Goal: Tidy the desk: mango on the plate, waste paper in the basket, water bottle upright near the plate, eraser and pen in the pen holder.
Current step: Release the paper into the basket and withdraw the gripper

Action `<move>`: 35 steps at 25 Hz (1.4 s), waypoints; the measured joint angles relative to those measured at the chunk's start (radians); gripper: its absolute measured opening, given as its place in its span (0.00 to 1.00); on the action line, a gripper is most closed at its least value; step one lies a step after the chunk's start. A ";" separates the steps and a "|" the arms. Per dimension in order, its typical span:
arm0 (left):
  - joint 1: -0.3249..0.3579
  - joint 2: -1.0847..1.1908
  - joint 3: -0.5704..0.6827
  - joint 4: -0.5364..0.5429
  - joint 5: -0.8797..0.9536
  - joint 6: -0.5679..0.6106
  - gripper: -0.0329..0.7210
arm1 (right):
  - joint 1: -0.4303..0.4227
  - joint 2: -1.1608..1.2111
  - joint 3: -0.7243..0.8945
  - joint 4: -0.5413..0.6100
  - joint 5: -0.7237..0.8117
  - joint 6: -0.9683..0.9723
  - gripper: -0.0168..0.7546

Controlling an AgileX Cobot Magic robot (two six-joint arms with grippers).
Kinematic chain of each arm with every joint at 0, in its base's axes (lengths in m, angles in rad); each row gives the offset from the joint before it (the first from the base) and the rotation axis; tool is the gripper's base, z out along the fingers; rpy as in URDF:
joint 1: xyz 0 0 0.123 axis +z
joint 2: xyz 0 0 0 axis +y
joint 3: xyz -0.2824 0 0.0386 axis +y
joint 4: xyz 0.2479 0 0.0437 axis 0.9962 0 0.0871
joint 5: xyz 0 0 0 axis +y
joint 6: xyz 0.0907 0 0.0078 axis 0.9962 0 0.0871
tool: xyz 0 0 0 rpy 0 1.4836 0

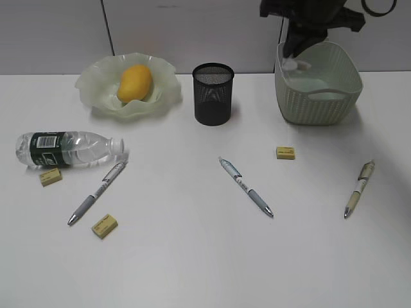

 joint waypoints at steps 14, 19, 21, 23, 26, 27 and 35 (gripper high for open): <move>0.000 0.000 0.000 0.000 0.000 0.000 0.47 | -0.145 0.082 -0.026 -0.135 -0.172 -0.002 0.09; 0.000 0.000 0.000 0.000 0.000 0.000 0.47 | -0.151 0.107 -0.029 -0.185 -0.220 -0.004 0.13; 0.000 0.000 0.000 0.000 0.000 0.000 0.47 | -0.151 0.116 -0.029 -0.205 -0.233 -0.006 0.22; 0.000 0.000 0.000 0.000 0.000 0.000 0.47 | -0.151 0.123 -0.029 -0.225 -0.242 -0.019 0.36; 0.000 0.000 0.000 0.000 0.000 0.000 0.47 | -0.151 0.125 -0.031 -0.246 -0.260 -0.029 0.59; 0.000 0.000 0.000 0.000 0.000 0.000 0.47 | -0.151 0.125 -0.031 -0.252 -0.262 -0.030 0.65; 0.000 0.000 0.000 0.000 0.000 0.000 0.47 | -0.151 0.109 -0.033 -0.270 -0.182 -0.072 0.74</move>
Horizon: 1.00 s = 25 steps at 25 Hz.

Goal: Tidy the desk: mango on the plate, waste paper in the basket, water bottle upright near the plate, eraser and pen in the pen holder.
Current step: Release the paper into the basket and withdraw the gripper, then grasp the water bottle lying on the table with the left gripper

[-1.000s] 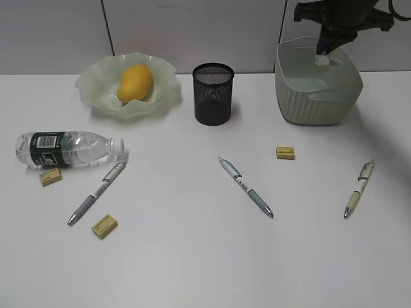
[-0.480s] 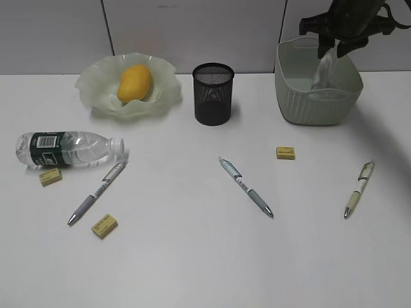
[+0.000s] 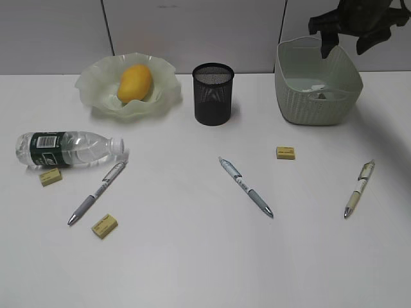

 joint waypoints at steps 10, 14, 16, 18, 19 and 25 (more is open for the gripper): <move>0.000 0.000 0.000 0.000 0.000 0.000 0.47 | 0.000 -0.164 -0.005 0.032 0.252 -0.103 0.58; 0.000 0.000 0.000 0.000 0.000 0.000 0.47 | 0.000 -0.230 0.009 0.066 0.276 -0.110 0.53; 0.000 0.000 0.000 0.000 0.000 0.000 0.47 | 0.000 -0.277 0.041 0.077 0.277 -0.111 0.52; 0.000 0.000 0.000 0.000 0.000 0.000 0.47 | 0.000 -0.329 0.084 0.082 0.277 -0.112 0.51; 0.000 0.000 0.000 0.000 0.000 0.000 0.47 | 0.000 -0.360 0.114 0.083 0.277 -0.112 0.51; 0.000 0.000 0.000 0.000 0.000 0.000 0.47 | 0.000 -0.570 0.354 0.083 0.240 -0.113 0.51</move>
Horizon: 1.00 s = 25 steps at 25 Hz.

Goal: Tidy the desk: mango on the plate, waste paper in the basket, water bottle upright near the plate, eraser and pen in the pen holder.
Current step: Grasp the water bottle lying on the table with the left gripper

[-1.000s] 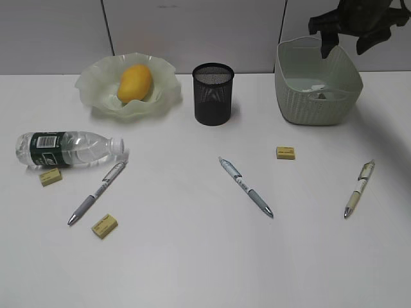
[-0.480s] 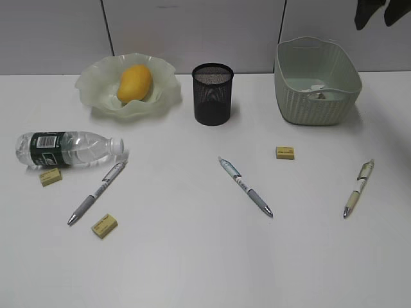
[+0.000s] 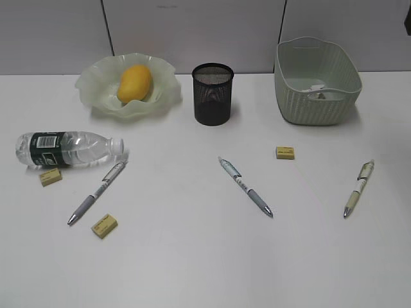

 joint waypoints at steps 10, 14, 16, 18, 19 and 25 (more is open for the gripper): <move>0.000 0.000 0.000 0.000 0.000 0.001 0.47 | 0.000 -0.431 0.386 0.015 -0.056 -0.022 0.50; 0.000 0.000 0.000 0.000 0.000 0.001 0.47 | 0.000 -0.611 0.484 0.041 -0.056 -0.027 0.50; 0.000 0.000 0.000 0.000 0.000 0.001 0.47 | 0.000 -0.698 0.534 0.047 -0.055 -0.027 0.50; 0.000 0.000 0.000 0.000 0.000 0.001 0.47 | 0.000 -0.787 0.579 0.050 -0.055 -0.027 0.50; 0.000 0.000 0.000 0.000 0.000 0.001 0.47 | 0.000 -0.839 0.605 0.050 -0.055 -0.027 0.50; 0.000 0.000 0.000 -0.009 0.000 0.001 0.47 | 0.000 -1.054 0.732 0.060 -0.054 -0.030 0.50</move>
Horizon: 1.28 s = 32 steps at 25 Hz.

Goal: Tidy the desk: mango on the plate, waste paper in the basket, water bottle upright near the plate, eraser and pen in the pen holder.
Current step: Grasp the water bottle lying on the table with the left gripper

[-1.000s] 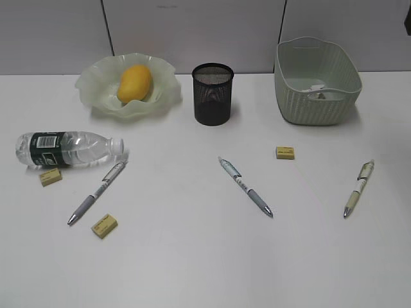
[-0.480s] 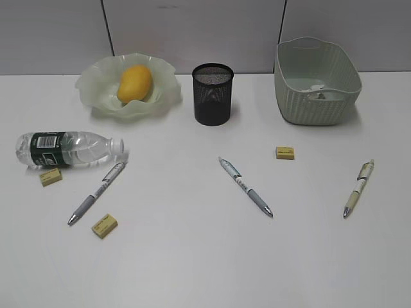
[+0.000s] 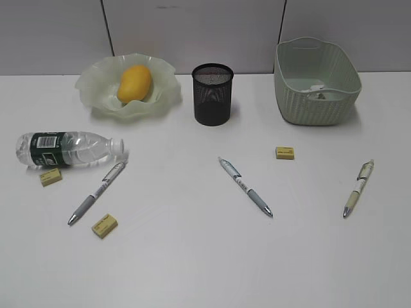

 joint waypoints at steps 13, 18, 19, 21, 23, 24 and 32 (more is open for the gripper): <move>0.000 0.000 0.000 0.000 0.000 0.002 0.46 | 0.000 -0.353 0.267 0.098 -0.130 -0.094 0.50; 0.000 0.000 0.000 0.000 0.000 0.002 0.46 | 0.000 -0.452 0.356 0.098 -0.167 -0.094 0.50; 0.000 0.000 0.000 0.000 0.000 0.002 0.46 | 0.000 -0.468 0.370 0.096 -0.174 -0.094 0.50; 0.000 0.000 0.000 0.000 0.000 0.002 0.45 | 0.000 -0.504 0.381 0.087 -0.191 -0.101 0.50; 0.000 0.000 0.000 0.000 0.000 0.002 0.45 | 0.000 -0.538 0.387 0.077 -0.213 -0.102 0.50; 0.000 0.000 0.000 0.000 0.000 0.002 0.45 | 0.000 -0.554 0.389 0.074 -0.227 -0.102 0.50; 0.000 0.000 0.000 0.000 0.000 0.002 0.45 | 0.000 -0.599 0.420 0.071 -0.301 -0.102 0.50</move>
